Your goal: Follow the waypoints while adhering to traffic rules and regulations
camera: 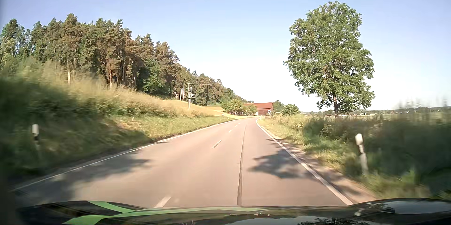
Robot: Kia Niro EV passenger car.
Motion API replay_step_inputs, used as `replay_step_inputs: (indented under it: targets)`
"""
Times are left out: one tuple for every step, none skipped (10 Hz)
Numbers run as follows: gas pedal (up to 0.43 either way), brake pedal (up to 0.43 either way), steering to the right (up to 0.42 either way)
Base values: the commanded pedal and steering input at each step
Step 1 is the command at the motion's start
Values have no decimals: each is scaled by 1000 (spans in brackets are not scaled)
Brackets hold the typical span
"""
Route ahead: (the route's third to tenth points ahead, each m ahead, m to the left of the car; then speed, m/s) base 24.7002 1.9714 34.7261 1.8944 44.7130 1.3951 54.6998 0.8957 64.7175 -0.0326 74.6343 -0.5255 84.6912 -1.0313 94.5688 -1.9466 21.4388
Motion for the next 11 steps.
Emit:
replay_step_inputs:
  targets:
    - [177, 0, 0]
    - [169, 0, 1]
    - [169, 0, 2]
    - [169, 0, 3]
    - [177, 0, 4]
    - [177, 0, 4]
    - [177, 0, 4]
    - [177, 0, 4]
    - [177, 0, 4]
    - [177, 0, 4]
    - [177, 0, 4]
